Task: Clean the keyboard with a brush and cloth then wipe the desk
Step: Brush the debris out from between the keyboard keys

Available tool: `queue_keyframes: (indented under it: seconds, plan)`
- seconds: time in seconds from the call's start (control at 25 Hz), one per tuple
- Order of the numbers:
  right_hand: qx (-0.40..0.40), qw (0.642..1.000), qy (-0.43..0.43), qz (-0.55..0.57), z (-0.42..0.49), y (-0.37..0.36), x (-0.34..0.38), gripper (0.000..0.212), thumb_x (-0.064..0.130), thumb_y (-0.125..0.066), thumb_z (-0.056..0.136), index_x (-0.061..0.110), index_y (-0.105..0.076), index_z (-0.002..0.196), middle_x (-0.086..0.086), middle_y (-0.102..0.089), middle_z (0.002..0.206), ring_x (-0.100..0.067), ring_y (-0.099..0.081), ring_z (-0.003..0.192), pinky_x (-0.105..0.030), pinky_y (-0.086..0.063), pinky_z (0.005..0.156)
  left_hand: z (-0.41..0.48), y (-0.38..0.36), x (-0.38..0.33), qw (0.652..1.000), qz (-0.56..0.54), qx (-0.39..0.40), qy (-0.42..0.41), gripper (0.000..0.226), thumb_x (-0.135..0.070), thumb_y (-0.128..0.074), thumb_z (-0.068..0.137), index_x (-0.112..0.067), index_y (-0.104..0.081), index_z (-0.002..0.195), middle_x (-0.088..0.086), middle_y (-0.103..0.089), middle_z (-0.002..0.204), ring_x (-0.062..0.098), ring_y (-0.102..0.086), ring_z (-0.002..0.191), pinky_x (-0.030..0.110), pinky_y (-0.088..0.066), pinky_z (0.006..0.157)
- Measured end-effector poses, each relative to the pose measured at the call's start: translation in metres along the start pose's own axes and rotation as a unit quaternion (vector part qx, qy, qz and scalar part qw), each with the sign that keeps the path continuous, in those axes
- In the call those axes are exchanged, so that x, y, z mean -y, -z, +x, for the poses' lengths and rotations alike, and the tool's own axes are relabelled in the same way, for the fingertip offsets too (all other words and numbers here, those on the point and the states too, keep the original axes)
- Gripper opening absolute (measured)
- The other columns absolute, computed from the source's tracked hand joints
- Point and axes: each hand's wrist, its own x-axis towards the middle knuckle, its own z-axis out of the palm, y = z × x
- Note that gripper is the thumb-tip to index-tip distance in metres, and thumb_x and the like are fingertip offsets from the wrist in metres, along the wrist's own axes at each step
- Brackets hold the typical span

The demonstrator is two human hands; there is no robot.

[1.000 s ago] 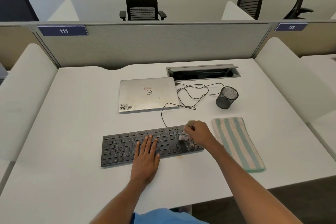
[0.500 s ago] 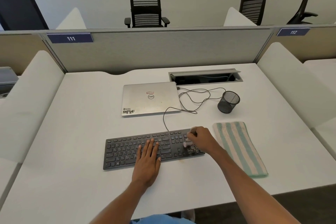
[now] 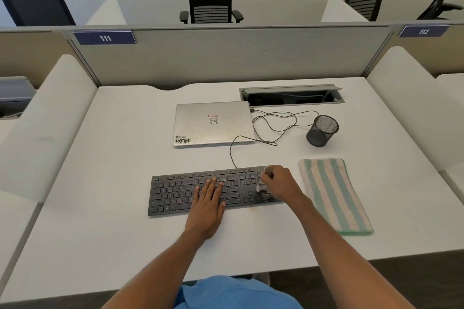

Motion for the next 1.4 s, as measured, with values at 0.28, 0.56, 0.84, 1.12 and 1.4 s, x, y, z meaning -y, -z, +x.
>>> queue_keyframes:
  seconds: [0.28, 0.56, 0.84, 1.12, 1.4]
  plan:
    - [-0.015, 1.000, 0.002, 0.004, -0.002, 0.002, 0.004, 0.036, 0.019, -0.055, 0.092, 0.009, -0.041, 0.060, 0.003, -0.040, 0.056, -0.008, -0.033, 0.050, -0.028, -0.030, 0.053, -0.009, 0.000, 0.006, 0.999, -0.037, -0.017, -0.010, 0.071, -0.054, -0.007, 0.105, -0.025, -0.006, 0.170, -0.007, 0.008, 0.176, 0.010, 0.014, 0.162, 0.037, 0.009, 0.131]
    - [-0.033, 0.999, -0.028, -0.011, -0.006, 0.010, -0.001, 0.041, 0.019, -0.057, 0.091, 0.021, -0.036, 0.055, 0.006, -0.040, 0.051, -0.013, -0.036, 0.051, -0.029, -0.033, 0.054, -0.033, -0.006, 0.022, 0.998, 0.017, -0.051, 0.027, 0.067, -0.045, -0.018, 0.109, -0.020, -0.003, 0.169, 0.000, 0.004, 0.178, 0.015, 0.011, 0.163, 0.043, 0.005, 0.131]
    - [-0.037, 0.997, -0.048, -0.041, -0.007, 0.010, -0.009, 0.038, 0.024, -0.057, 0.089, 0.017, -0.042, 0.055, 0.005, -0.051, 0.055, -0.018, -0.048, 0.054, -0.029, -0.040, 0.054, -0.039, -0.011, 0.040, 0.997, -0.012, -0.059, 0.049, 0.066, -0.047, -0.017, 0.109, -0.021, -0.008, 0.169, -0.001, -0.003, 0.178, 0.014, 0.005, 0.163, 0.038, 0.005, 0.131]
    - [-0.008, 1.000, -0.028, 0.011, -0.005, 0.007, -0.003, 0.037, 0.020, -0.057, 0.091, 0.013, -0.042, 0.058, -0.001, -0.044, 0.057, -0.015, -0.038, 0.055, -0.029, -0.033, 0.054, -0.039, -0.013, 0.037, 0.996, -0.027, -0.067, 0.054, 0.065, -0.048, -0.015, 0.109, -0.022, -0.006, 0.169, -0.004, 0.001, 0.177, 0.010, 0.013, 0.162, 0.038, 0.007, 0.131]
    - [-0.042, 0.999, -0.024, 0.019, -0.012, 0.015, -0.002, 0.038, 0.016, -0.054, 0.091, 0.018, -0.043, 0.055, 0.007, -0.045, 0.051, -0.010, -0.039, 0.049, -0.026, -0.032, 0.053, -0.039, -0.017, 0.036, 0.995, -0.029, -0.079, 0.055, 0.065, -0.047, -0.017, 0.110, -0.021, -0.007, 0.169, -0.003, 0.000, 0.177, 0.011, 0.011, 0.163, 0.039, 0.007, 0.131]
